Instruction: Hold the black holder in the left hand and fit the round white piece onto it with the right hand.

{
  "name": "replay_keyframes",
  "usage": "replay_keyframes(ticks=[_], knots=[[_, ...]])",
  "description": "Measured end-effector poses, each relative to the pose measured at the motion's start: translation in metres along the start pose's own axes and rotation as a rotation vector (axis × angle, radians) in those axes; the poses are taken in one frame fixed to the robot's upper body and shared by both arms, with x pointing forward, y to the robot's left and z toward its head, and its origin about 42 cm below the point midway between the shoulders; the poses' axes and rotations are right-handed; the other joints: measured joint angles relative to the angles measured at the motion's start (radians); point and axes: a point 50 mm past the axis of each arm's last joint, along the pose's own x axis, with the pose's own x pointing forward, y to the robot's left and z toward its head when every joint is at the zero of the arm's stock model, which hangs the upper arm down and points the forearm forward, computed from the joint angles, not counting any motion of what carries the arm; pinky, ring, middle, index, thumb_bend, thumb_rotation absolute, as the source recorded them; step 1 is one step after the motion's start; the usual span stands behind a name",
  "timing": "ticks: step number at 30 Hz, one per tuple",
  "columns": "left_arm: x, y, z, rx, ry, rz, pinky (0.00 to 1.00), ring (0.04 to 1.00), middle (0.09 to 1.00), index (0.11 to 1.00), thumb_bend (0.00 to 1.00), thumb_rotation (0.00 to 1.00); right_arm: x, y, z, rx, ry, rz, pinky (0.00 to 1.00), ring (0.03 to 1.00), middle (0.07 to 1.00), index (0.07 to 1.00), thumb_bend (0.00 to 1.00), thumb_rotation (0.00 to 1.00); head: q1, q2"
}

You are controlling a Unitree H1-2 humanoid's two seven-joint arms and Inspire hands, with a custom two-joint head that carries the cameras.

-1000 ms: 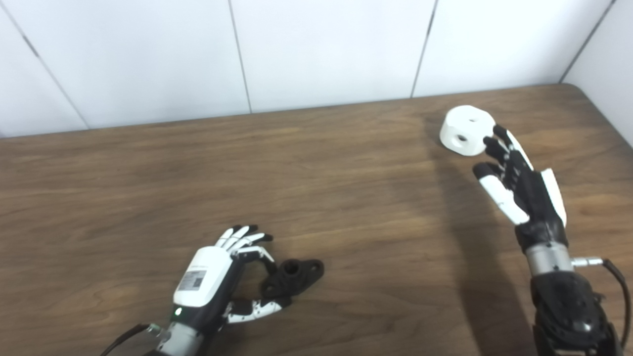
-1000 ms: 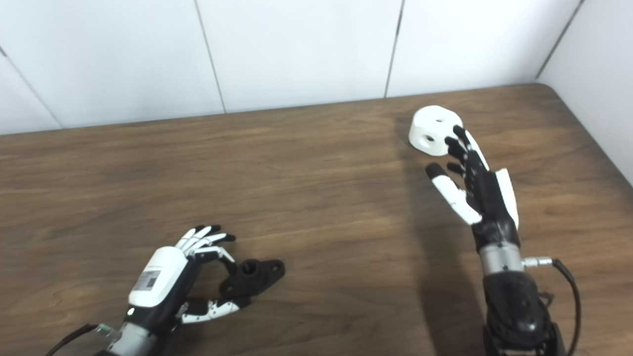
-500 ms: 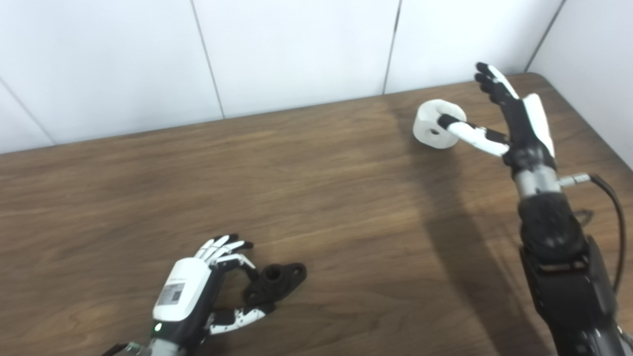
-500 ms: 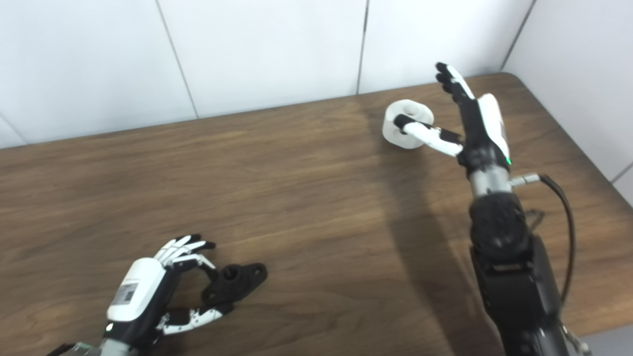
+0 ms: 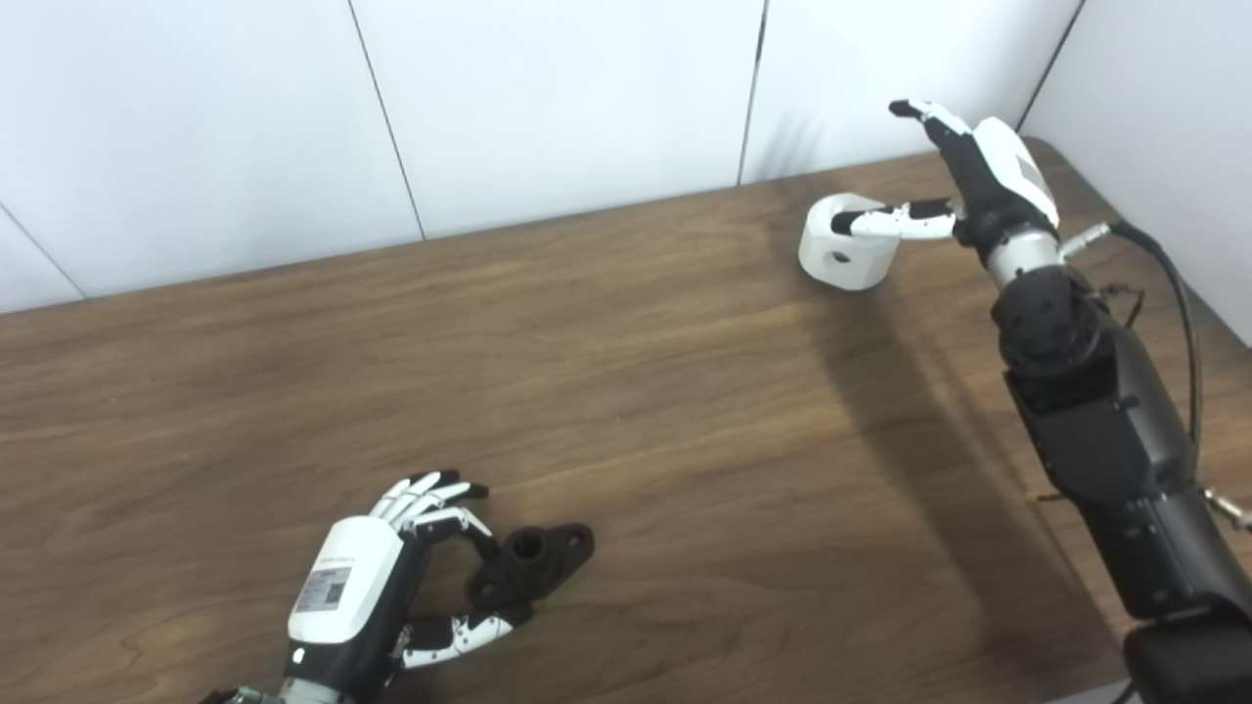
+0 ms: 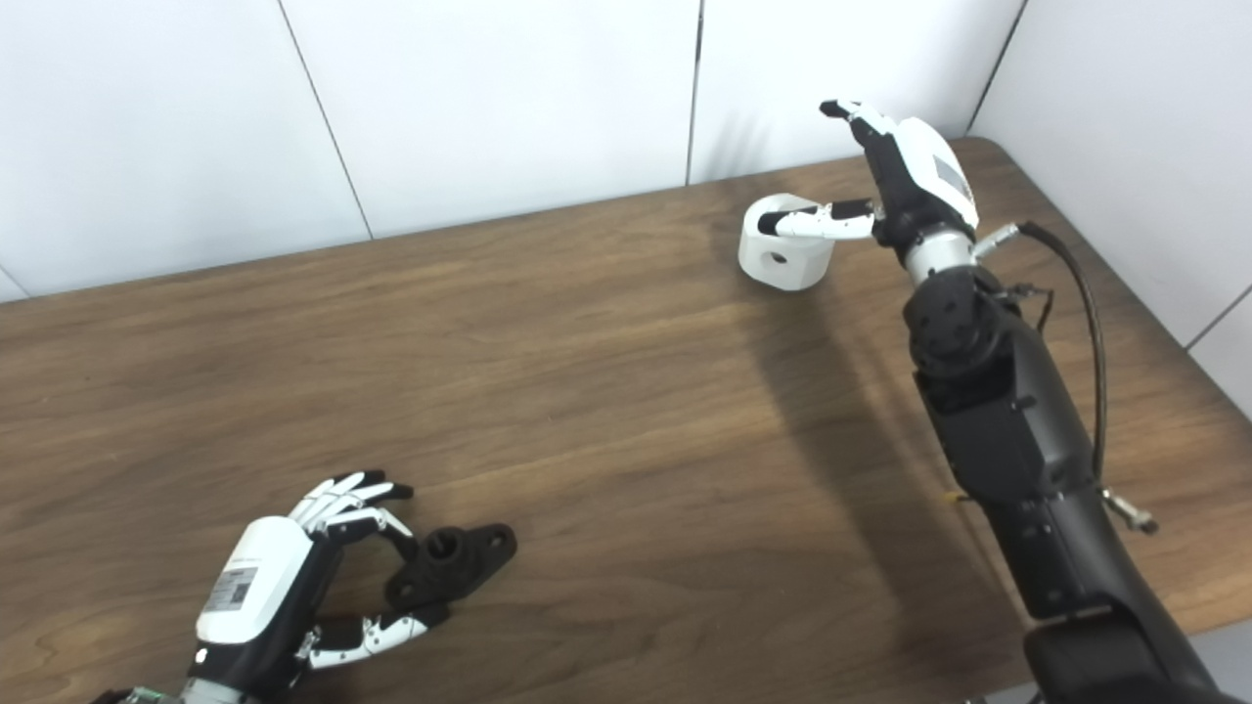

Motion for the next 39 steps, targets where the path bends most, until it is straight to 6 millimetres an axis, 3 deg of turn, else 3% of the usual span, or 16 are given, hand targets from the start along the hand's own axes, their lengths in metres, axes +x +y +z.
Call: replay_keyframes(ticks=[6,14,23,32,39], knots=[[-0.001,0.000,-0.001,-0.001,0.002,0.001,0.90,0.895,0.803,0.487,0.52,0.04,0.014,0.011,-0.002,-0.095,0.053,0.089,0.86,1.000,0.968,0.858,0.94,0.38,0.002,-0.003],[-0.001,0.000,0.000,-0.002,0.003,0.000,0.90,0.893,0.803,0.487,0.52,0.04,0.034,0.003,0.003,-0.209,0.099,0.138,0.85,1.000,0.930,0.844,0.97,0.37,0.003,-0.005],[-0.001,-0.001,0.000,-0.002,0.003,0.004,0.90,0.890,0.801,0.487,0.52,0.04,0.037,0.020,-0.007,-0.209,0.155,0.189,0.85,0.992,0.913,0.845,0.93,0.38,0.011,-0.008],[-0.001,-0.001,0.000,0.001,0.003,0.005,0.89,0.888,0.801,0.487,0.52,0.04,0.041,0.025,-0.012,-0.220,0.171,0.194,0.90,0.984,0.887,0.748,0.91,0.38,0.011,-0.008],[-0.001,-0.001,0.000,0.002,0.004,0.005,0.90,0.885,0.798,0.487,0.52,0.04,0.041,0.025,-0.012,-0.224,0.169,0.194,0.89,0.979,0.879,0.746,0.89,0.38,0.011,-0.009]])
